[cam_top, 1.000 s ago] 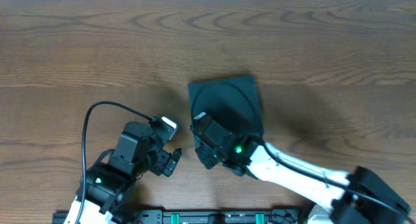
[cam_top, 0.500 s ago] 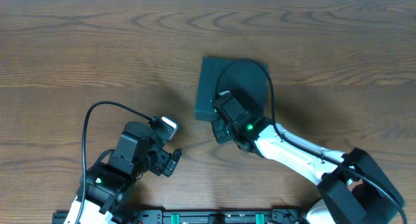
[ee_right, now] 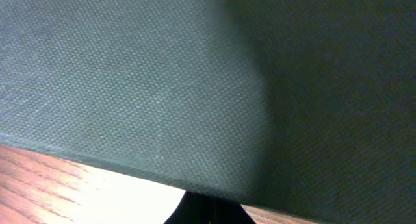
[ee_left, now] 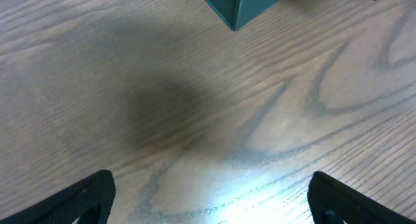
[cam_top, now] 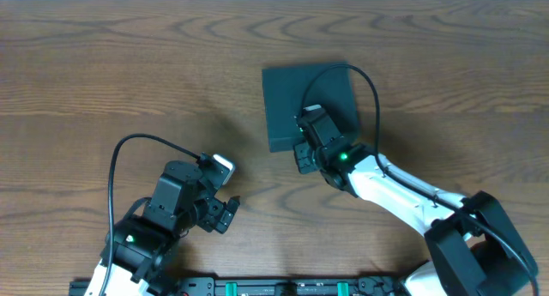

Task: Pack container

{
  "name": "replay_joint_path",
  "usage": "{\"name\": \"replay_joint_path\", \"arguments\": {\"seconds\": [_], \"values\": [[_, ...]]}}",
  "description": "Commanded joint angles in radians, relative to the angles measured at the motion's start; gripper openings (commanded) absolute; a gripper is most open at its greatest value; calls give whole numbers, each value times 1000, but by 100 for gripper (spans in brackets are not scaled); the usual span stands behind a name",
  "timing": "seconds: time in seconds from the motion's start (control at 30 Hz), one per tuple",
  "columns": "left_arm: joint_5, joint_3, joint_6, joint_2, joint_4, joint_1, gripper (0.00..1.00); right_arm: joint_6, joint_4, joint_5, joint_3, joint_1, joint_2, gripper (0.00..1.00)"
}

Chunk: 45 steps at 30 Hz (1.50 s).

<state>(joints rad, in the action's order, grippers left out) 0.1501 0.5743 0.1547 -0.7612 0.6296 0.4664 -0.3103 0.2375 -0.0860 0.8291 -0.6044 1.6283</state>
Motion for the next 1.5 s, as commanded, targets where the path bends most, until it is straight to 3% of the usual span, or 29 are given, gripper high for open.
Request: {"name": "replay_joint_path", "arguments": {"seconds": [0.0, 0.43, 0.6, 0.77, 0.9, 1.13, 1.47], "values": [[-3, -3, -5, 4, 2, -3, 95, 14, -8, -8, 11, 19, 4, 1], [-3, -3, -5, 4, 2, -3, 95, -10, -84, 112, 20, 30, 3, 1], [-3, -3, -5, 4, 2, -3, 95, -8, -61, 175, 58, 10, -90, 1], [-3, -3, -5, 4, 2, -3, 95, -6, 13, -35, 59, 33, -265, 1], [-3, -3, -5, 4, 2, -3, 96, 3, 122, -199, 59, 136, -342, 1], [-3, -3, -5, 4, 2, -3, 95, 20, -29, 14, 55, 417, -212, 1], [-3, -3, -5, 4, 2, -3, 96, 20, -128, 148, 153, 461, 68, 1]]}}
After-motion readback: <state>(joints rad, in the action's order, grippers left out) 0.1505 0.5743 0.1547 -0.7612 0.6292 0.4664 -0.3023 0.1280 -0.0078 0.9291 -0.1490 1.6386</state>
